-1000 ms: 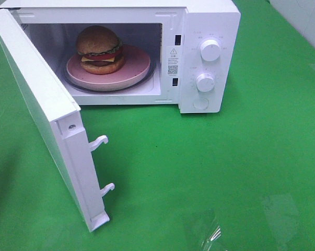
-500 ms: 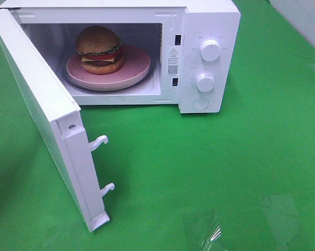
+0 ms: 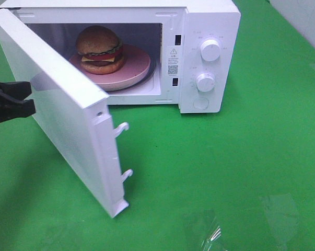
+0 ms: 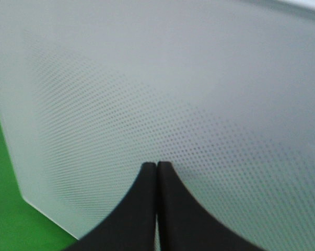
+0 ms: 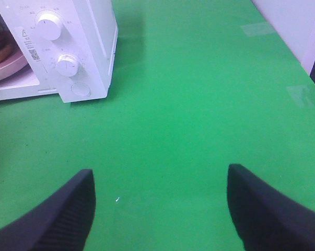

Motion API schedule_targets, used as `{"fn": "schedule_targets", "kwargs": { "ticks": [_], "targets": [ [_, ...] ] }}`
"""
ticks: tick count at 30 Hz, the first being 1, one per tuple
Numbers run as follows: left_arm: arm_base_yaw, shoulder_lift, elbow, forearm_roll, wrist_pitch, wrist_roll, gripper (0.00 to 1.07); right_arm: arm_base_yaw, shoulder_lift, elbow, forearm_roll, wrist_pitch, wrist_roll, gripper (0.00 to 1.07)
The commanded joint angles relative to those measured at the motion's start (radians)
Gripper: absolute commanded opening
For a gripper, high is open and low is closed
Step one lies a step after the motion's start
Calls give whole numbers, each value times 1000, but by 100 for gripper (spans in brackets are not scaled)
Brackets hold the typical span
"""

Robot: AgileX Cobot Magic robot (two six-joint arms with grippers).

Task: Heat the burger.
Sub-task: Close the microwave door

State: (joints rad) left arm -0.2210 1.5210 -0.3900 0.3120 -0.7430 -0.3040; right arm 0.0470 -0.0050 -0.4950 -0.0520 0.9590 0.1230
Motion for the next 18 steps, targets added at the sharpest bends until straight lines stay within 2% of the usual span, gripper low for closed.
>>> {"fn": "schedule_targets", "kwargs": {
  "ticks": [1,4,7,9,10,12,13,16,18],
  "targets": [
    [-73,43,-44,-66,-9,8,0,-9,-25,1,7,-2,1,68],
    [-118,86,-91,-107,-7,9,0,-9,-25,1,7,-2,1,68],
    [-130,97,-106,-107,-5,9,0,-9,-25,1,7,-2,1,68],
    [-189,142,-163,-112,-5,15,0,-9,-25,1,7,-2,1,68],
    [-189,142,-163,-112,-5,15,0,-9,-25,1,7,-2,1,68],
    [-220,163,-197,-130,-5,35,0,-9,-25,1,7,-2,1,68],
    [-252,189,-230,-170,-4,59,0,-9,-25,1,7,-2,1,68],
    [-264,199,-242,-189,-2,68,0,-9,-25,1,7,-2,1,68],
    [-311,242,-299,-279,27,108,0,-9,-25,1,7,-2,1,68]
  ]
}}
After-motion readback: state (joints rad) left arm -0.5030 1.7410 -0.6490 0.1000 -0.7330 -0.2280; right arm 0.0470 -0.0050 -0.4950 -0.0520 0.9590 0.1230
